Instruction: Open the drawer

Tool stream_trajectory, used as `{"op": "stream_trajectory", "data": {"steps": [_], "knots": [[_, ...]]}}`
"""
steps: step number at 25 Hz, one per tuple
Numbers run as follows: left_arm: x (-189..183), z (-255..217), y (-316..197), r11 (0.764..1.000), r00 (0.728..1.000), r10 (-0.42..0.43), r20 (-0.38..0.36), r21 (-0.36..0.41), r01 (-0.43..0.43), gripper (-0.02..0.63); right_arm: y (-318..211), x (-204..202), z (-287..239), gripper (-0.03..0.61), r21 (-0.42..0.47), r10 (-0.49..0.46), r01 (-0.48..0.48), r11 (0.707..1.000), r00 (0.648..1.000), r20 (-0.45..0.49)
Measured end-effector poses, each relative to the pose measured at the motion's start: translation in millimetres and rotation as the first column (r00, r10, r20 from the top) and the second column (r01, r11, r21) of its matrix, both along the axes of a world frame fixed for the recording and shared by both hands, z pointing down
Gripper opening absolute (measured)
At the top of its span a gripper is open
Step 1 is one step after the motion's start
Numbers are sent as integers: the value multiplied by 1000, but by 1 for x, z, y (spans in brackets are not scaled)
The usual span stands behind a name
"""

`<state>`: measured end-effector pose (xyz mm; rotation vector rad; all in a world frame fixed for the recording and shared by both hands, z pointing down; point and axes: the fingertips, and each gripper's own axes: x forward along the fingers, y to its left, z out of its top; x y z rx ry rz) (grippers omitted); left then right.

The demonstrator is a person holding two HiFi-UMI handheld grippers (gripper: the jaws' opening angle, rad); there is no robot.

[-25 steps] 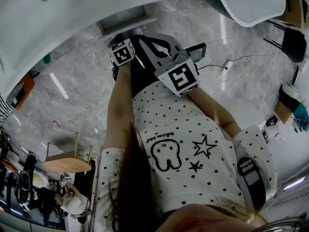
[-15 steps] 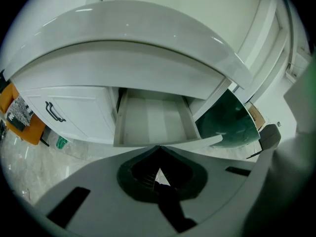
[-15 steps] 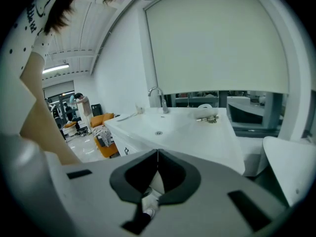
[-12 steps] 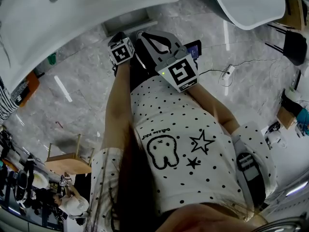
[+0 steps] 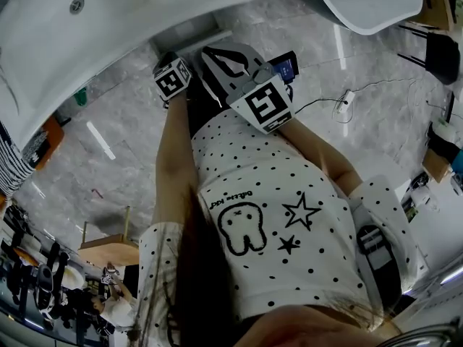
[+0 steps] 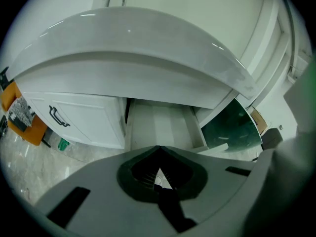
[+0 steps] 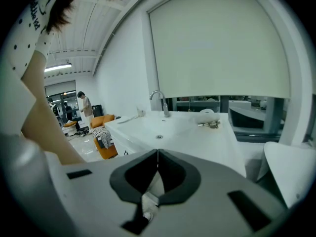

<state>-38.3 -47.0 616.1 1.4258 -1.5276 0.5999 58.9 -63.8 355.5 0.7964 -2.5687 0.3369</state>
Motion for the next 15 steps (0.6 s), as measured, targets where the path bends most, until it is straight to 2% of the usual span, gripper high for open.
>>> {"op": "stream_trajectory", "data": {"steps": [3,15], "knots": [[3,1,2,999,999,35,4,-2,-35,5,0,0,0,14,-3,6,-6,1000,1000,0],[1,-11,-2,995,997,78,5,54,-78,5,0,-9,-3,14,7,3,-3,1000,1000,6]]}}
